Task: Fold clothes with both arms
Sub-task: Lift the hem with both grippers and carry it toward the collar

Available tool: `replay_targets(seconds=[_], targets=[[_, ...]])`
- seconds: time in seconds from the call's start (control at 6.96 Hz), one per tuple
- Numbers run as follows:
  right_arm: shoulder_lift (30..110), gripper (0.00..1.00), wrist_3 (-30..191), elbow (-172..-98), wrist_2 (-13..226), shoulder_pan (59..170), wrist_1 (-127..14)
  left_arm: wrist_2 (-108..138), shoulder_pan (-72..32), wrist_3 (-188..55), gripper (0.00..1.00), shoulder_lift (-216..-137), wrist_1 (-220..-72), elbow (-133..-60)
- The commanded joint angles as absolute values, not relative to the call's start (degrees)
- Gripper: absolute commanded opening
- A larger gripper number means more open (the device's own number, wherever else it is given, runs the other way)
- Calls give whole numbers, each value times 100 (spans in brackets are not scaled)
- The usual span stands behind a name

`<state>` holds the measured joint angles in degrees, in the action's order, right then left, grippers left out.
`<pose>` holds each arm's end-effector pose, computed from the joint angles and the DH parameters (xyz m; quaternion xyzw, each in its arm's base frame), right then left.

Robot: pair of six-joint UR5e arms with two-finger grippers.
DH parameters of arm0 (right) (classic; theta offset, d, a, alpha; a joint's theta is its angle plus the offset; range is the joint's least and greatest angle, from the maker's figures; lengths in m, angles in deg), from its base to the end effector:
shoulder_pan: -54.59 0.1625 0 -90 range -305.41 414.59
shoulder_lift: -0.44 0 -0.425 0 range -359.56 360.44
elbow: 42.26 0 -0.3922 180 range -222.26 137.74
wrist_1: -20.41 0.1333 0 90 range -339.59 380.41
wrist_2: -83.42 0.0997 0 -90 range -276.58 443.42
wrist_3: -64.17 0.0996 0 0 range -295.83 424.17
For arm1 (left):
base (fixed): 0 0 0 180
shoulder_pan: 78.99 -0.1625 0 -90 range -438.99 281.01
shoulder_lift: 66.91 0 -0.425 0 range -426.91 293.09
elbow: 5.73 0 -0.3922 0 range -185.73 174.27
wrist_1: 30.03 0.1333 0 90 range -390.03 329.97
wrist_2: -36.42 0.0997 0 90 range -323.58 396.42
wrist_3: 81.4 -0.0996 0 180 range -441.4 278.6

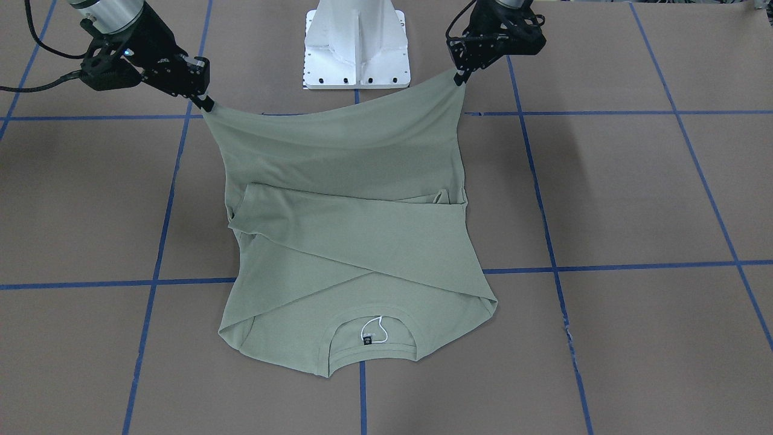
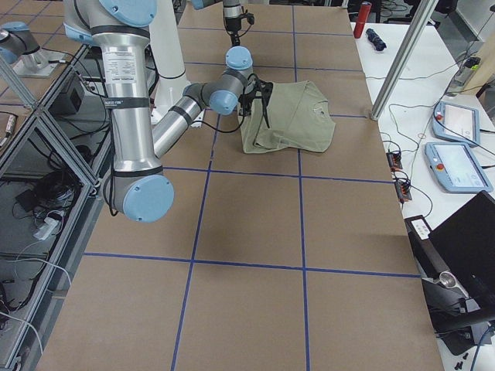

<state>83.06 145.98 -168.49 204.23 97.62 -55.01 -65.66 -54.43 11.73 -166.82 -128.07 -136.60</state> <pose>-0.2829 -0.3766 0.2738 -0.0067 -0.5231 0.1290 0.8425 0.3681 -0.2918 0.2424 0.0007 0.4969 -0.1571 0.8535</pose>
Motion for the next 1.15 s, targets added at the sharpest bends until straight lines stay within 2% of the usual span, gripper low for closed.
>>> replay_targets(seconds=[0.0, 0.43, 1.01], targets=[[7527, 0, 14268, -16069, 20384, 10378, -5509, -6824, -4432, 878, 0, -17497, -12706, -12891], [6287, 0, 14204, -14549, 20348, 10810, -5500, -7204, -3278, -96, 0, -18080, -12724, -11907], [5117, 0, 13958, -12703, 20313, 10837, -5482, -7169, -3241, -186, 0, -18486, -13706, -10376]])
